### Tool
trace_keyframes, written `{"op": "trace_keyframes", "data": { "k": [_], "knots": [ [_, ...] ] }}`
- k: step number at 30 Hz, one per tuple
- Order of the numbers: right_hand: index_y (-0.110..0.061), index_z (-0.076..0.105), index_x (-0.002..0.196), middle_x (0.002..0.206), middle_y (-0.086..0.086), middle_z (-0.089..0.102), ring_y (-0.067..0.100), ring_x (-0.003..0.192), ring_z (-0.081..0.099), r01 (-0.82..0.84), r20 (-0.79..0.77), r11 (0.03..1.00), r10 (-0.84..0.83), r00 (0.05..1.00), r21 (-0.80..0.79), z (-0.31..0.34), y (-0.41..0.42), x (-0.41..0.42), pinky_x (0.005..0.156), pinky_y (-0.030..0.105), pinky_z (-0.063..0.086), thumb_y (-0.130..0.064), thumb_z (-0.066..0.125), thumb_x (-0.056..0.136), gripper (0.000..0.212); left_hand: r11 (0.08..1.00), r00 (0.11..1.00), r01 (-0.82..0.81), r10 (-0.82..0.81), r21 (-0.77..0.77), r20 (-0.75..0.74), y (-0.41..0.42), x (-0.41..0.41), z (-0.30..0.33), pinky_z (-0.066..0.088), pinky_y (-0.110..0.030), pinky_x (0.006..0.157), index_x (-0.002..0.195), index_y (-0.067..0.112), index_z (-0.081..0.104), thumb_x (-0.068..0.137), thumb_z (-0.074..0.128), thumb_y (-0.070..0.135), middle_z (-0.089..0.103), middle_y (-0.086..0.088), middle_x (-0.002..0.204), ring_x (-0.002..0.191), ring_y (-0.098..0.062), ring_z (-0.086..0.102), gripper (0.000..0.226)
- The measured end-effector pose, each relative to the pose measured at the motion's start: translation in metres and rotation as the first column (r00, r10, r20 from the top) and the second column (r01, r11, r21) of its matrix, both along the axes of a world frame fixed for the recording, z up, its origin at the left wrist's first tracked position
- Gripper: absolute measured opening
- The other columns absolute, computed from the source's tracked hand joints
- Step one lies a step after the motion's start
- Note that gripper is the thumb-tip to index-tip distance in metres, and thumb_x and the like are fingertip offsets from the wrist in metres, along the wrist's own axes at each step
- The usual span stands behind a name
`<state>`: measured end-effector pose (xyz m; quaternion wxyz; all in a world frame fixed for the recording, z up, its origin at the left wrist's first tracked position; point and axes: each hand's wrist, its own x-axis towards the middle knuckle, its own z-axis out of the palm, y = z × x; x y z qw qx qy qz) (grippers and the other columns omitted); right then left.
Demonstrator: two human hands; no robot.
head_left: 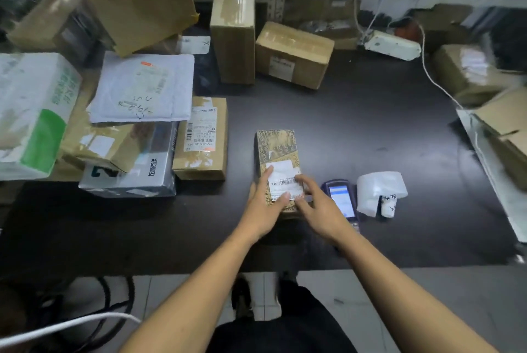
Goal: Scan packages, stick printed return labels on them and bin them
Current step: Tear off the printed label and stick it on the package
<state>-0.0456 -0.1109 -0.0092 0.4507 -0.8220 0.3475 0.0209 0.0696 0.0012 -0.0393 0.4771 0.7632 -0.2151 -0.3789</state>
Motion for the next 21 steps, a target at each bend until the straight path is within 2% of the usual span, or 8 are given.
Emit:
{"op": "trace_keyframes", "data": {
  "k": [4, 6, 8, 11, 14, 17, 19, 21],
  "knots": [
    [-0.028, 0.037, 0.147, 0.144, -0.005, 0.049, 0.006, 0.114, 0.054, 0.047, 0.030, 0.999, -0.047, 0.998, 0.011, 0.000, 0.020, -0.017, 0.092, 0.018, 0.037, -0.023, 0.049, 0.102, 0.047, 1.000, 0.999, 0.002, -0.001, -0.022, 0.040, 0.011, -0.013, 0.000, 0.033, -0.015, 0.102, 0.153, 0.031, 0.030, 0.092, 0.067, 0.014, 0.036, 0.000, 0.149, 0.132, -0.012, 0.044, 0.073],
    [-0.027, 0.038, 0.148, 0.141, -0.005, 0.052, 0.009, 0.119, 0.054, 0.066, 0.056, 0.997, -0.068, 0.996, 0.037, 0.002, 0.025, -0.023, 0.098, 0.019, 0.038, -0.025, 0.049, 0.102, 0.047, 0.999, 0.998, -0.014, 0.017, -0.039, 0.068, 0.014, -0.018, 0.003, 0.036, -0.019, 0.104, 0.152, 0.032, 0.033, 0.091, 0.068, 0.013, 0.039, -0.001, 0.148, 0.132, -0.014, 0.046, 0.072],
    [-0.024, 0.042, 0.146, 0.130, -0.004, 0.058, 0.010, 0.112, 0.057, 0.145, 0.082, 0.989, -0.146, 0.986, 0.014, 0.003, 0.024, -0.032, 0.098, 0.023, 0.041, -0.026, 0.050, 0.102, 0.045, 0.999, 0.994, -0.023, 0.027, -0.040, 0.108, 0.015, -0.023, 0.006, 0.036, -0.021, 0.106, 0.151, 0.034, 0.034, 0.091, 0.068, 0.015, 0.039, 0.000, 0.149, 0.131, -0.015, 0.047, 0.071],
    [-0.017, 0.049, 0.139, 0.125, 0.004, 0.057, 0.022, 0.114, 0.055, 0.373, 0.073, 0.906, -0.366, 0.928, -0.197, -0.002, 0.014, -0.057, 0.097, 0.033, 0.042, -0.026, 0.052, 0.099, 0.041, 0.999, 0.983, -0.034, 0.037, -0.023, 0.182, 0.014, -0.029, 0.012, 0.032, -0.016, 0.103, 0.150, 0.038, 0.034, 0.091, 0.067, 0.019, 0.036, 0.001, 0.152, 0.132, -0.015, 0.046, 0.070],
    [-0.012, 0.041, 0.141, 0.136, 0.012, 0.044, 0.031, 0.126, 0.041, 0.403, -0.111, 0.855, -0.458, 0.882, -0.327, -0.010, 0.001, -0.085, 0.098, 0.043, 0.040, -0.034, 0.059, 0.094, 0.055, 0.999, 0.970, -0.032, 0.036, -0.018, 0.240, 0.010, -0.035, 0.019, 0.030, -0.015, 0.102, 0.150, 0.041, 0.034, 0.092, 0.066, 0.019, 0.027, 0.002, 0.157, 0.135, -0.016, 0.043, 0.070],
    [-0.012, 0.034, 0.142, 0.140, 0.014, 0.038, 0.034, 0.129, 0.036, 0.349, -0.268, 0.902, -0.413, 0.870, -0.254, -0.015, -0.006, -0.094, 0.099, 0.047, 0.040, -0.047, 0.064, 0.089, 0.071, 0.999, 0.947, -0.016, -0.001, 0.051, 0.321, 0.004, -0.040, 0.024, 0.030, -0.024, 0.107, 0.150, 0.047, 0.030, 0.094, 0.063, 0.023, 0.011, 0.000, 0.165, 0.145, -0.022, 0.032, 0.069],
    [-0.009, 0.030, 0.144, 0.143, 0.016, 0.035, 0.036, 0.132, 0.034, 0.313, -0.301, 0.929, -0.361, 0.883, -0.197, -0.019, -0.009, -0.092, 0.103, 0.046, 0.038, -0.051, 0.066, 0.086, 0.079, 0.992, 0.927, -0.005, -0.044, 0.129, 0.374, 0.001, -0.044, 0.028, 0.033, -0.037, 0.112, 0.149, 0.054, 0.025, 0.096, 0.061, 0.028, 0.002, 0.000, 0.167, 0.148, -0.027, 0.027, 0.069],
    [-0.008, 0.026, 0.146, 0.146, 0.017, 0.033, 0.036, 0.133, 0.032, 0.302, -0.315, 0.938, -0.342, 0.885, -0.171, -0.021, -0.013, -0.088, 0.105, 0.045, 0.037, -0.051, 0.069, 0.084, 0.086, 0.987, 0.911, 0.007, -0.073, 0.162, 0.407, 0.000, -0.049, 0.030, 0.037, -0.043, 0.112, 0.148, 0.058, 0.022, 0.096, 0.060, 0.031, -0.001, 0.002, 0.167, 0.149, -0.029, 0.024, 0.070]
  ]
}}
